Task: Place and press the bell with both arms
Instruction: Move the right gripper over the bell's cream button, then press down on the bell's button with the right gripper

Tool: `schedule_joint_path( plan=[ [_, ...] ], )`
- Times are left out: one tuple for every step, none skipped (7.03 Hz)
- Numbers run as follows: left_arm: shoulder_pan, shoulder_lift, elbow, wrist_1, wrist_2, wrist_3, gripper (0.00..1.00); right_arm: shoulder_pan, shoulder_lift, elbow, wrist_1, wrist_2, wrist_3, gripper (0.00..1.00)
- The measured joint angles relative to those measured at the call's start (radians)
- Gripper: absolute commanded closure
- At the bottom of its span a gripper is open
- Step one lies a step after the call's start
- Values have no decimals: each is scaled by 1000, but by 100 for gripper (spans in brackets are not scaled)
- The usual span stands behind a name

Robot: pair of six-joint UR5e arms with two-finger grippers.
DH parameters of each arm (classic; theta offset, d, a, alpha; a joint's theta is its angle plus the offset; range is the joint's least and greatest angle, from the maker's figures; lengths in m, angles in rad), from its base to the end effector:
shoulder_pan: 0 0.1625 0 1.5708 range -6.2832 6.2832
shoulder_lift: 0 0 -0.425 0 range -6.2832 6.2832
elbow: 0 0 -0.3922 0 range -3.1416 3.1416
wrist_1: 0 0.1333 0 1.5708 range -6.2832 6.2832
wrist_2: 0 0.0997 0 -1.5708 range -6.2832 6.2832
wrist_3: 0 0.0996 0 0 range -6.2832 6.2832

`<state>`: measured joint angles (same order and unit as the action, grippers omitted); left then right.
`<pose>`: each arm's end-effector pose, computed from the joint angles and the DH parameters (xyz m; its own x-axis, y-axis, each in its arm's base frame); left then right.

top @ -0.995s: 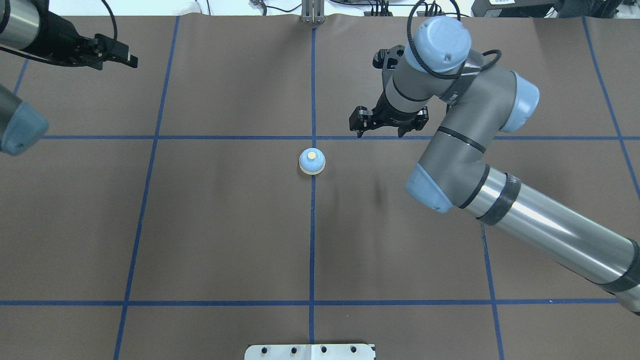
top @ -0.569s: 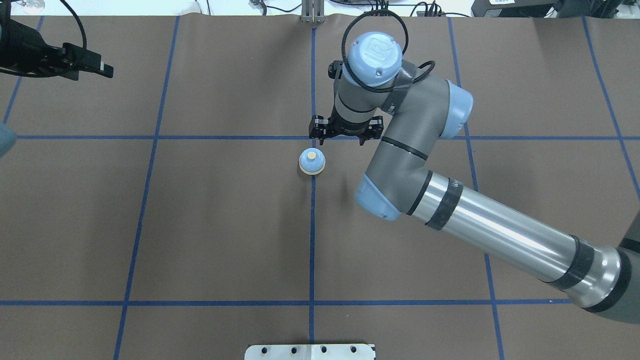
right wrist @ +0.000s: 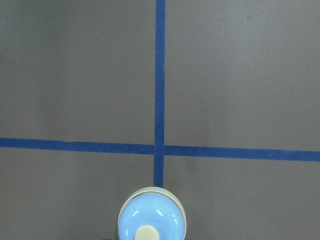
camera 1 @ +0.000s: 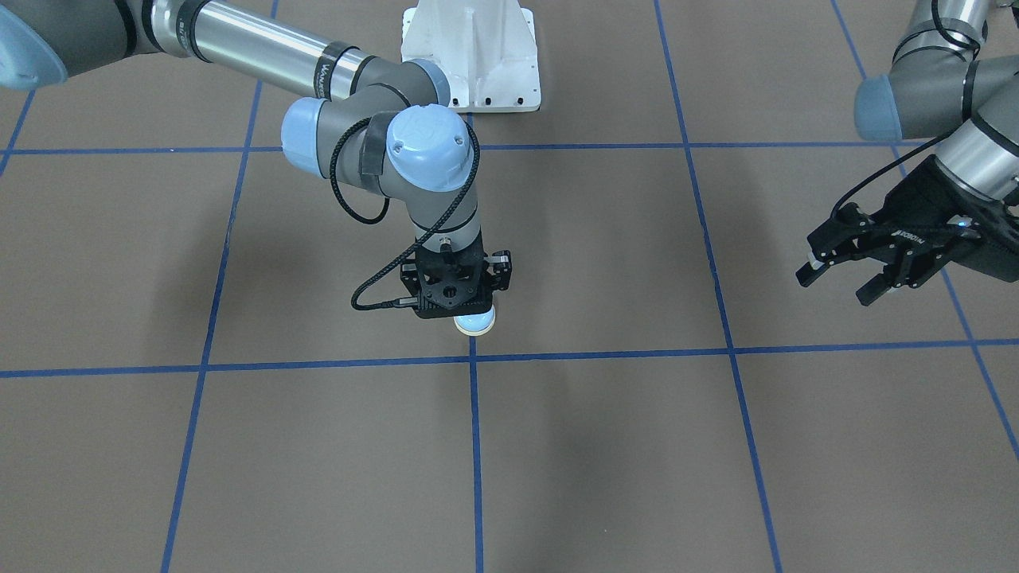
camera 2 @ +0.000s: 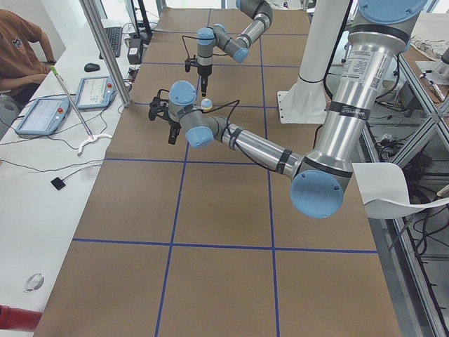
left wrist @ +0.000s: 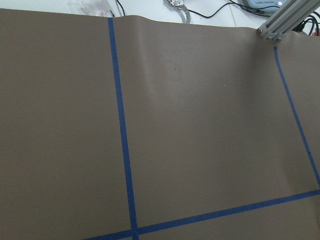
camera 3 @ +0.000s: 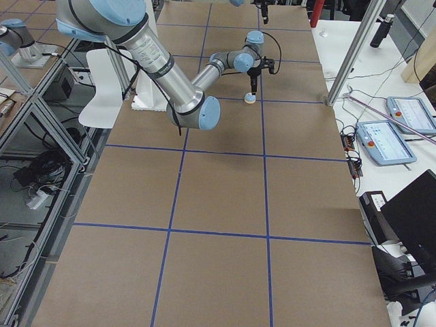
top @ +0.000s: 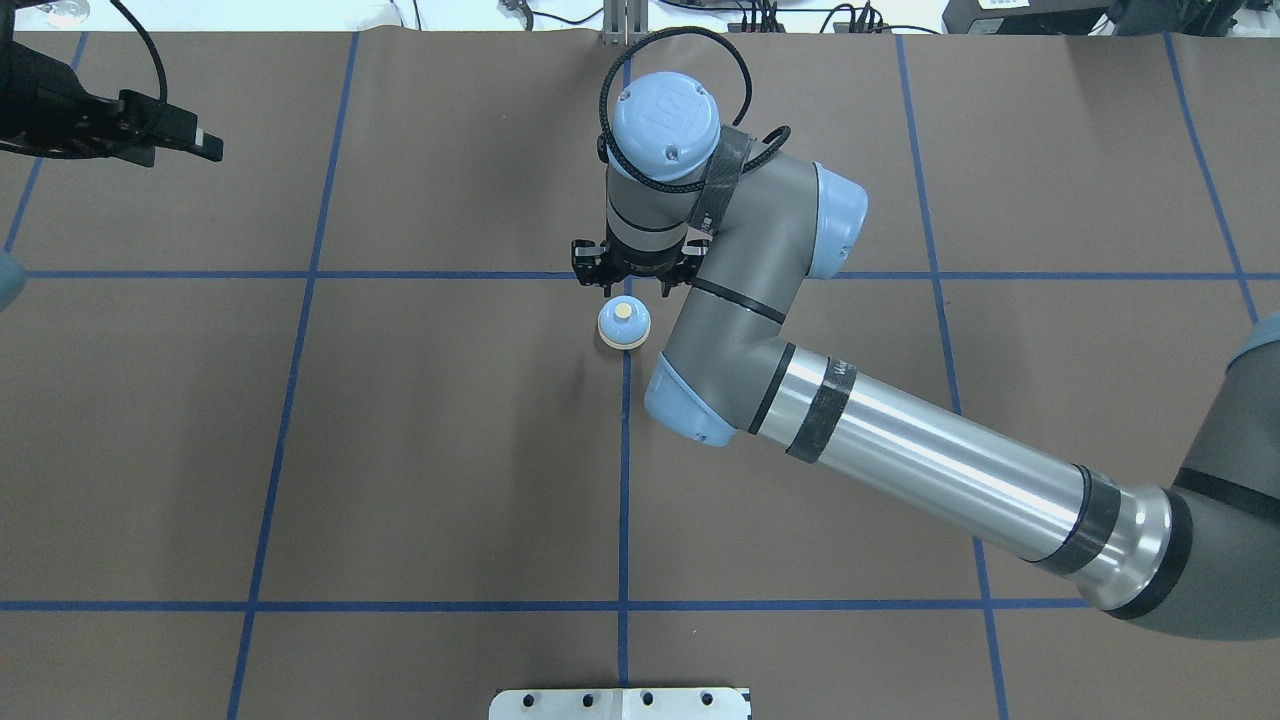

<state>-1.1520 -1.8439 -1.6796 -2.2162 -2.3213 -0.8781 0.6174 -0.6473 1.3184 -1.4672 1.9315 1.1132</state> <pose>0.1812 -0.5679 0.3779 0.4369 0.1670 -0.8839 0.1972 0.9409 0.2752 -0.5813 -0.5331 0.1718 0.6731 -0.0290 0.7390 -0.0479 0.9954 0.0828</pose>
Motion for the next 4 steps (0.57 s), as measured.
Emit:
schedule_joint_path(
  plan=[
    [-1, 0, -1, 0, -5, 0, 0, 0, 1, -1, -6, 1, -2, 100],
    [-2, 0, -1, 0, -7, -1, 0, -3, 1, -2, -10, 1, -5, 100],
    [-3, 1, -2, 0, -8, -1, 0, -7, 1, -2, -11, 1, -8, 100],
    [-4, 1, -4, 0, -9, -1, 0, -12, 2, -5, -11, -1, -10, 100]
  ],
)
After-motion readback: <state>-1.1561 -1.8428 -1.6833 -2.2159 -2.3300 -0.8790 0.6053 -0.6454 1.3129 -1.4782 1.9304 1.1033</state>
